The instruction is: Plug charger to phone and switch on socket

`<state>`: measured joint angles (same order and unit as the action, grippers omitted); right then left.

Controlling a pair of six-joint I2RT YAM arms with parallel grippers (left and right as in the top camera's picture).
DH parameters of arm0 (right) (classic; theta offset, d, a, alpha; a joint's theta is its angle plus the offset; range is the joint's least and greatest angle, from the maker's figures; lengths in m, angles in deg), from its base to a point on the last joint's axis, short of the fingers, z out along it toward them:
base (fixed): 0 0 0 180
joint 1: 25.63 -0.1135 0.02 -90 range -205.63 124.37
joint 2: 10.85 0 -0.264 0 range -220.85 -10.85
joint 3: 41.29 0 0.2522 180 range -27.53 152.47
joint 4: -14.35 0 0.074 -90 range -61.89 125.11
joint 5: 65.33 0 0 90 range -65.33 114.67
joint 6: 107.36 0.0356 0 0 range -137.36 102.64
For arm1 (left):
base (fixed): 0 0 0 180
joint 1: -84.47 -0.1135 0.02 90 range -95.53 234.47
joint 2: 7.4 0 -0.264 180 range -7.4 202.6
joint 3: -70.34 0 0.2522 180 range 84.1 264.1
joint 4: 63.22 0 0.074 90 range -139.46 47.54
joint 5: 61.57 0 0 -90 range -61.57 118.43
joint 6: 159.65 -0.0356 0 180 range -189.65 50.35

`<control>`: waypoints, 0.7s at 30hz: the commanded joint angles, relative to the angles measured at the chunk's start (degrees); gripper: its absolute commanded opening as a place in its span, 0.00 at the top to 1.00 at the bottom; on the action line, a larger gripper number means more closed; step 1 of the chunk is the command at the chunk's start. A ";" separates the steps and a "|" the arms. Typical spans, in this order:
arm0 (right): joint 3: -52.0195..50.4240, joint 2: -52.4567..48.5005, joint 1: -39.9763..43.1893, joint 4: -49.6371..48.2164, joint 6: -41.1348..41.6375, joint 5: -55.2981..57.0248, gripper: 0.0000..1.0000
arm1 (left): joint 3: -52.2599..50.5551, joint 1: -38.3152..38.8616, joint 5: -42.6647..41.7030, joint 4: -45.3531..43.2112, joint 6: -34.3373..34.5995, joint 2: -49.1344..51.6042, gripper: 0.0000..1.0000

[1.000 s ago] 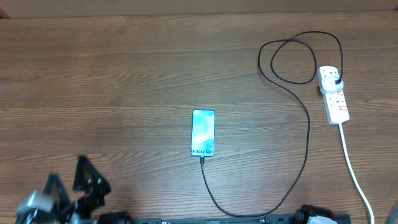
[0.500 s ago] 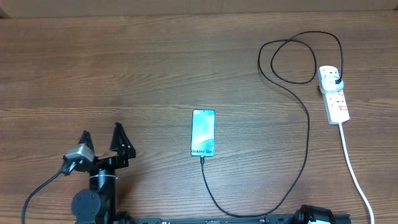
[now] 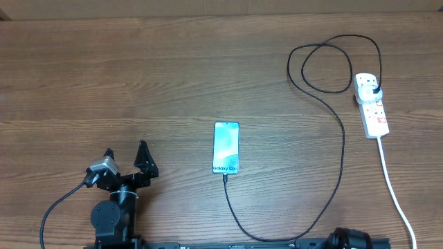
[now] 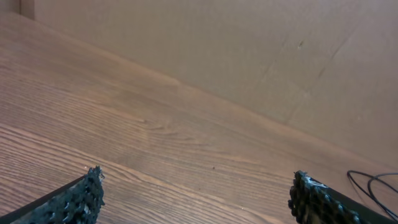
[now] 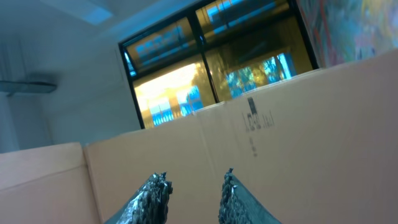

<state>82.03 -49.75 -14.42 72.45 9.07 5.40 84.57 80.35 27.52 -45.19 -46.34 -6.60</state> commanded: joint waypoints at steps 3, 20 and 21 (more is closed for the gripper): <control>-8.87 6.80 -0.68 -5.90 -0.79 -0.28 0.69 | -0.17 0.17 -0.57 0.17 -1.92 -0.31 0.00; -10.75 16.98 -14.53 -7.63 -7.39 3.23 0.63 | -0.17 0.17 -0.57 0.15 -1.92 -0.31 0.00; -11.47 18.34 -15.89 -7.85 -9.62 3.87 0.63 | -0.17 0.17 -0.57 0.17 -1.92 -0.31 0.00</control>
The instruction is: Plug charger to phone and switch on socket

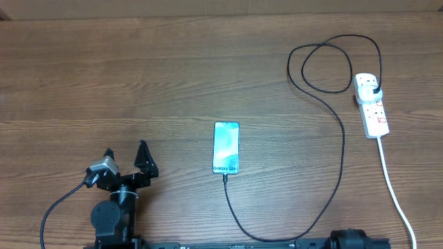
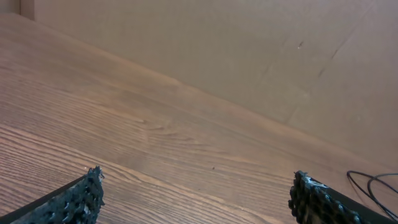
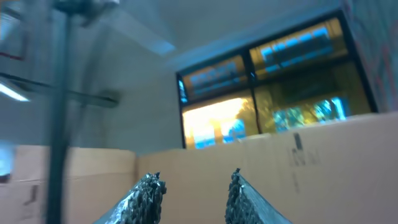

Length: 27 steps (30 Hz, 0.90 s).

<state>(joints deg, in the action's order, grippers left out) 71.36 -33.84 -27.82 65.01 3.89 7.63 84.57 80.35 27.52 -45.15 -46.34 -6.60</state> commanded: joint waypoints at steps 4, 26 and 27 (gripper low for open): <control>-2.58 4.92 -4.83 -0.76 -5.27 7.63 0.63 | -0.17 0.17 -0.57 0.13 -1.92 -0.31 0.00; -7.34 12.00 -6.75 -3.54 -5.05 10.38 0.64 | -0.17 1.60 -0.55 0.11 -1.92 -0.33 0.00; -7.87 13.03 -6.75 -3.93 -5.05 10.38 0.64 | -0.17 2.34 -0.55 0.11 -1.92 -0.33 0.00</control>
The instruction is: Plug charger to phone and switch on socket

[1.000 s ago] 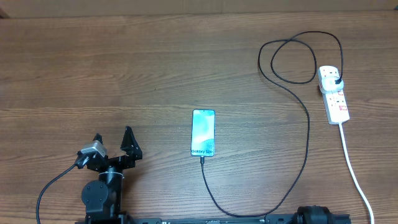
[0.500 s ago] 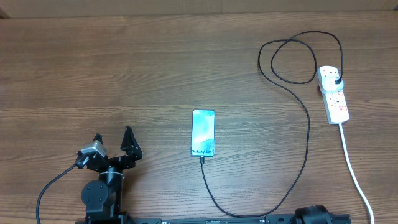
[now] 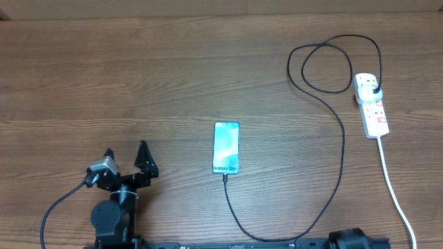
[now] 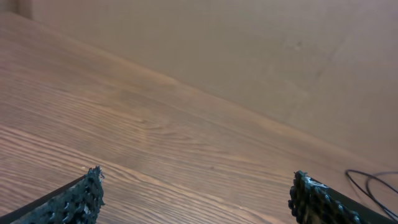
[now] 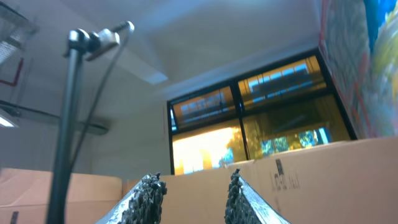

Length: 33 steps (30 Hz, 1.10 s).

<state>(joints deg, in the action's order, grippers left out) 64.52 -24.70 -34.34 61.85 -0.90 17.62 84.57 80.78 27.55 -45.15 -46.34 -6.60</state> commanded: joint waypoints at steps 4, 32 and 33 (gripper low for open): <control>-3.96 7.74 -0.24 -2.71 -0.26 0.39 0.63 | -0.17 5.14 -0.59 0.11 -1.92 -0.33 0.00; -9.46 10.47 -0.22 -6.75 -0.26 1.03 0.63 | -0.17 5.97 -1.18 0.11 -11.93 -0.33 0.00; -10.91 10.47 -0.22 -7.98 -0.26 1.05 0.62 | -0.17 5.97 -1.14 0.11 -15.91 -0.33 0.00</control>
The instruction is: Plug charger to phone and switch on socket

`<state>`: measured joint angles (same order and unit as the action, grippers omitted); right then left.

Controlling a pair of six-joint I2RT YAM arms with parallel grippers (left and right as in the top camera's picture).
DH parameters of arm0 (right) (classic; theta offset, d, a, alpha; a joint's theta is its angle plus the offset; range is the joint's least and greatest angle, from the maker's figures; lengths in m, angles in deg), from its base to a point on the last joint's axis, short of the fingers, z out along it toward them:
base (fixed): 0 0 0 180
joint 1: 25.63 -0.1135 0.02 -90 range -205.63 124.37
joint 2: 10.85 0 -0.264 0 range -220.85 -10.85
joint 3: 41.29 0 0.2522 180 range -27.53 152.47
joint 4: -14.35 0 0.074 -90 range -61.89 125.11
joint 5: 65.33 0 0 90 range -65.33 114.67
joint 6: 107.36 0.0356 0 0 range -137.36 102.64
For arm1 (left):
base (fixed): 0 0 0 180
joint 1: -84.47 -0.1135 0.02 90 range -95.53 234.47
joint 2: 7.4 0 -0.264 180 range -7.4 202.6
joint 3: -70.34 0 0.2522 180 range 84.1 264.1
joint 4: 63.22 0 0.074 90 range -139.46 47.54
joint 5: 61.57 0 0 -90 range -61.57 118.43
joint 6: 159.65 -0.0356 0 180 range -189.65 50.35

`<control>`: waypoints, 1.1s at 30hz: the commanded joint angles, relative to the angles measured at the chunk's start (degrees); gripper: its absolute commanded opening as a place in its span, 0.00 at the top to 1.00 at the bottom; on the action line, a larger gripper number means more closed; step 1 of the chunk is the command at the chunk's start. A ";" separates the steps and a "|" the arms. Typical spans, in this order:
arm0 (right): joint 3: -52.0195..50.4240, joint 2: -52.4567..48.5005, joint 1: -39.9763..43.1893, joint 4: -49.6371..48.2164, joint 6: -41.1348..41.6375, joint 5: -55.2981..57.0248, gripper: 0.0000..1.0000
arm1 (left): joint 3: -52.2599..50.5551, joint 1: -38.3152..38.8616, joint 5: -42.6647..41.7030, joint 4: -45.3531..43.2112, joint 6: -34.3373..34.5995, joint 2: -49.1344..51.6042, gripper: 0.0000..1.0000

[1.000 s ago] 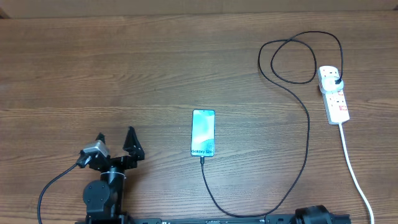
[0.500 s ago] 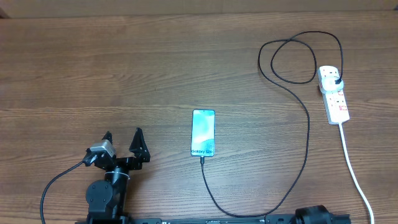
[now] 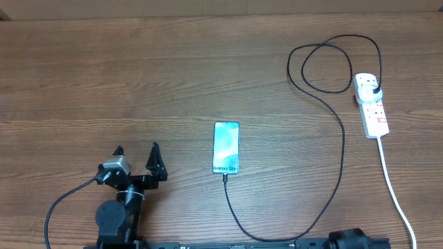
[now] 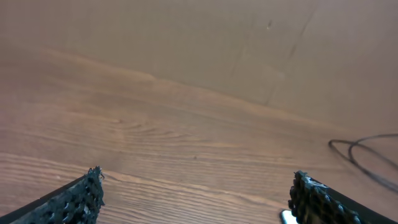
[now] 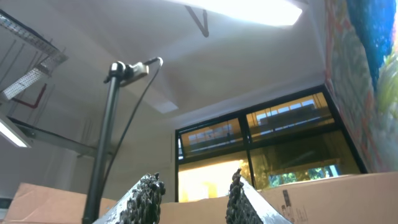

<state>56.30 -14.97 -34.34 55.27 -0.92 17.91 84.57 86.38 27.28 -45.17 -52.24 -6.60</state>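
Note:
The phone (image 3: 226, 147) lies screen up in the middle of the table, with the black charger cable (image 3: 342, 159) joined to its near end. That cable loops right and back to a plug in the white power strip (image 3: 372, 105) at the far right. My left gripper (image 3: 136, 148) stands open left of the phone, nothing between its fingers (image 4: 79, 200); a corner of the phone (image 4: 285, 216) shows by its right finger. My right gripper (image 5: 193, 186) points up at the ceiling, open and empty. Only the right arm's base (image 3: 349, 240) shows in the overhead view.
The strip's white lead (image 3: 396, 190) runs down to the table's near right edge. A cardboard wall (image 4: 199, 43) stands along the far side of the table. A camera pole (image 5: 106, 137) rises in the right wrist view.
My left gripper has swung to the right toward the phone, whose corner now shows in its view. The right wrist view has tilted further up to the ceiling.
At first my left gripper sat open and still, left of the phone, and my right gripper faced the cardboard wall and window. Over the following moments the right one tipped steadily upward. The left one has now turned rightward. Phone, cable and strip stayed put.

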 commanded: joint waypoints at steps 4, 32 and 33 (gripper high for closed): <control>-5.33 0.74 -0.22 -3.63 -0.28 0.81 0.57 | -0.17 0.37 -0.85 0.15 -16.79 -0.33 0.00; -51.58 0.74 -0.22 -45.27 -0.20 28.17 0.00 | -0.17 0.37 -0.76 0.13 -17.44 -0.33 0.00; -52.04 0.74 -0.24 -42.80 -0.20 28.17 0.00 | -0.17 0.37 -0.79 0.13 -17.44 -0.33 0.00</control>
<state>5.94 -14.91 -34.34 9.39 -1.07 43.59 84.57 86.38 27.26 -45.17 -68.44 -6.60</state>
